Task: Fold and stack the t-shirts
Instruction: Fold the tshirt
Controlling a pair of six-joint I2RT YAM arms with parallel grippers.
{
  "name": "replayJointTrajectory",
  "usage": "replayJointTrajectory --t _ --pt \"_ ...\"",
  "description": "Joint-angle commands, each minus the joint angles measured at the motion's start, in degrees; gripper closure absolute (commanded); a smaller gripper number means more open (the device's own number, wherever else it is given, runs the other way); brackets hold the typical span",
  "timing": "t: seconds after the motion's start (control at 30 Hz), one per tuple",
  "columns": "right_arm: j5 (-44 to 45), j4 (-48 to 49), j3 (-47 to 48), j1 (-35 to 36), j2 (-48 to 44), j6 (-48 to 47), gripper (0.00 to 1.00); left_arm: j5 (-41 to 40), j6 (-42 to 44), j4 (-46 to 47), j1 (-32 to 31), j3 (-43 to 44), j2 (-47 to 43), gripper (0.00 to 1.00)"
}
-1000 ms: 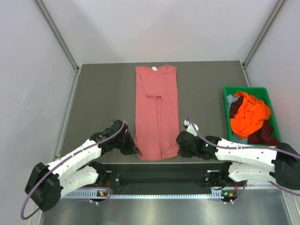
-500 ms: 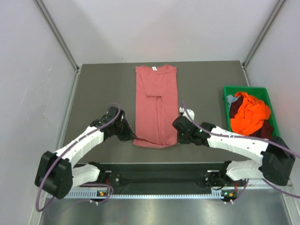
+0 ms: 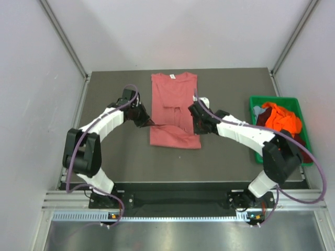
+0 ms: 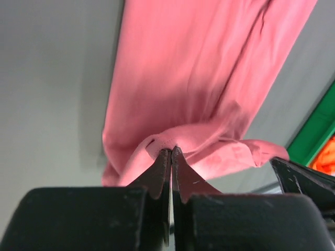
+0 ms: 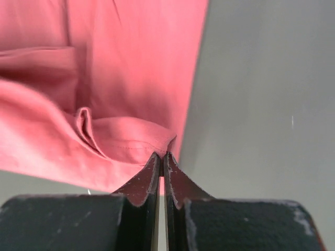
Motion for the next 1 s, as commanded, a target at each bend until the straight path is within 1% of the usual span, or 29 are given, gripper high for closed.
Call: replayJointTrajectory --t 0.0,0.03,0.17,0.27,0.37,0.53,0.63,0.67,0.83,0.97 --pt "-0.3 2.6 8.0 -2.1 4.6 -5.8 1.00 0.5 4.8 2.6 0.8 5.9 4.9 1.00" --pt "-0.8 2.4 9.5 -3.3 6.1 -6.2 1.00 0.9 5.1 2.8 1.1 8.3 7.7 1.00" --pt "-2.4 -0.6 19.9 -5.8 15.2 -8.1 1.00 3.2 6.0 3.8 2.0 15.0 14.1 1.00" --pt "-3.8 -2.1 24.9 -7.7 19.2 -9.4 1.00 2.8 6.5 1.3 2.8 20.4 18.5 1.00" --pt "-5.0 -3.1 28.9 -9.6 22.4 -9.6 1.00 4.2 6.6 2.5 3.7 23.7 21.7 1.00" --pt "-6.7 -3.8 33.3 -12.7 25.9 -10.3 1.00 5.8 5.5 5.3 5.1 27.2 25.4 1.00" --pt "-7.0 -4.0 35.1 -13.6 27.3 -10.4 1.00 3.9 6.2 2.2 5.5 31.0 28.1 1.00" --pt "-7.5 -4.0 35.9 -13.9 27.9 -10.4 1.00 4.4 6.4 2.0 5.6 31.8 28.8 1.00" --pt "-9.0 -3.4 38.4 -15.5 29.8 -10.7 1.00 6.6 5.4 5.9 6.4 33.1 30.3 1.00" --pt "-11.6 -2.8 41.0 -16.4 32.4 -11.1 1.00 6.5 5.3 6.1 6.9 35.9 32.4 1.00"
